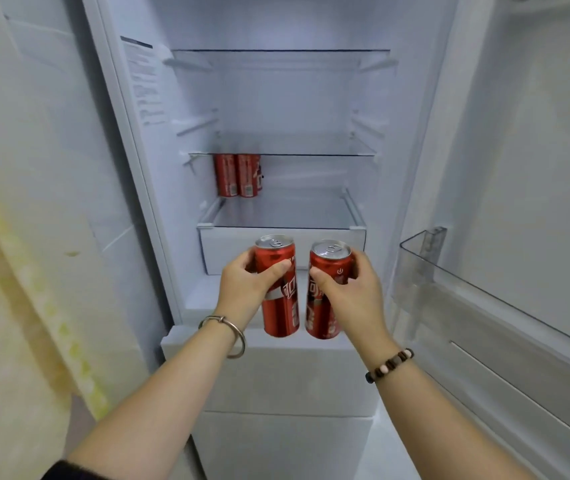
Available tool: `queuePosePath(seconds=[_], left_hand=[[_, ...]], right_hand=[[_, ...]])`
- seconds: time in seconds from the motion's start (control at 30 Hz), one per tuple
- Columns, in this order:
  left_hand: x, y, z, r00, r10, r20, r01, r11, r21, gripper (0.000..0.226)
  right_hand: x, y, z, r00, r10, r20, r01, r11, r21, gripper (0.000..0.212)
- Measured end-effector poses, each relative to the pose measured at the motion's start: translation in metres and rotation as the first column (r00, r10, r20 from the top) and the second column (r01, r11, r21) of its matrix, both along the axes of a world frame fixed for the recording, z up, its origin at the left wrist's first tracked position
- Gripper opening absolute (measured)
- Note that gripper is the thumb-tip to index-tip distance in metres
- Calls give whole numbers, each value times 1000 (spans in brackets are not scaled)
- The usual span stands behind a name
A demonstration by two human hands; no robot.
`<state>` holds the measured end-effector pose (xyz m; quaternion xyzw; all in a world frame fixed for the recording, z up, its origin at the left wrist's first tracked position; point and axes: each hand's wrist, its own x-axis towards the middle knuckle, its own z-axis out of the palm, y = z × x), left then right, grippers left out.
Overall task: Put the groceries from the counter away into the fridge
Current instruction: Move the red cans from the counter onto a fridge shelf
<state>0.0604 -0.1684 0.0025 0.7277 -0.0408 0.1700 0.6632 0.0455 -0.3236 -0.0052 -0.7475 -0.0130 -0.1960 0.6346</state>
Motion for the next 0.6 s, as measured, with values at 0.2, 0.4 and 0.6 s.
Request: queuePosePath(seconds=[0.2,0.4,0.6], left_hand=[[67,43,20,997,57,57,-57,998,1,17],[148,76,38,992,24,121,-24,1000,-5,24],[206,84,38,988,-24,150,28,999,-23,27]], right_hand=[[63,40,14,999,10,39,-11,999,39,53],[134,77,35,991,-87,97,82,995,58,48],[186,91,43,977,-147,157,140,989,57,50]])
